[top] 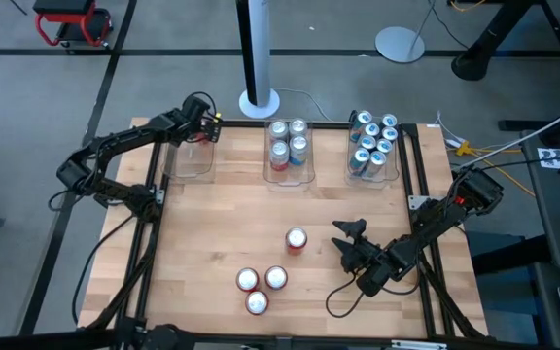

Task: Sort soda cans
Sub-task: Put the red soda can into the top left transparent bin

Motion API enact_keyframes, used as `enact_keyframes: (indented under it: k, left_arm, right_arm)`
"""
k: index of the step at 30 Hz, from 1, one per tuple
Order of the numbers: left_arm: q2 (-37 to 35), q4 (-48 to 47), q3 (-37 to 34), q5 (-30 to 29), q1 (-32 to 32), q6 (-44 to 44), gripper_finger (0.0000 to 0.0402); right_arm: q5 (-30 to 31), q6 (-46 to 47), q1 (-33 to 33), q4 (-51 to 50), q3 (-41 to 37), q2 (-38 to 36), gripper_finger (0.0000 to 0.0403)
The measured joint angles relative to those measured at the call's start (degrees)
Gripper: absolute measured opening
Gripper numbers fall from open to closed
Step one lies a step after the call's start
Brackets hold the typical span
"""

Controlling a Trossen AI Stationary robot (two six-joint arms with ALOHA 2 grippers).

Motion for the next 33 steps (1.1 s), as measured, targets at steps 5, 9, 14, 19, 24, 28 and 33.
enact_keyframes:
  k: [5,9,14,19,24,28,33]
  left_arm:
    - [-0.02,0.47,-0.22,0.0,0.0,0.59,0.0324]
    - [-0.02,0.95,-0.26,-0.04,0.0,0.51,0.0334]
    - [-0.02,1.24,-0.14,-0.22,0.0,0.06,0.0344]
    - [-0.21,-2.42,2.62,-0.17,0.0,1.24,0.0346]
    - [-0.66,-10.37,7.83,-0.06,-0.04,3.26,0.0347]
    - [-1.73,-16.03,11.76,-0.04,-0.66,3.64,0.0347]
    - [-6.09,-17.04,14.16,1.83,-4.59,4.33,0.0347]
  right_arm:
    - [0.0,0.0,0.0,-0.02,0.0,0.0,0.0374]
    - [0.0,0.0,0.0,-0.02,0.0,0.0,0.0374]
    - [0.0,0.0,0.0,-0.02,0.0,0.0,0.0374]
    - [0.0,-0.01,0.0,-0.02,0.0,0.0,0.0374]
    - [0.0,-0.02,0.0,-0.03,0.0,0.0,0.0374]
    - [0.0,-0.02,0.0,-0.04,0.0,0.0,0.0374]
    - [0.0,-0.02,0.0,-0.04,0.0,-0.01,0.0374]
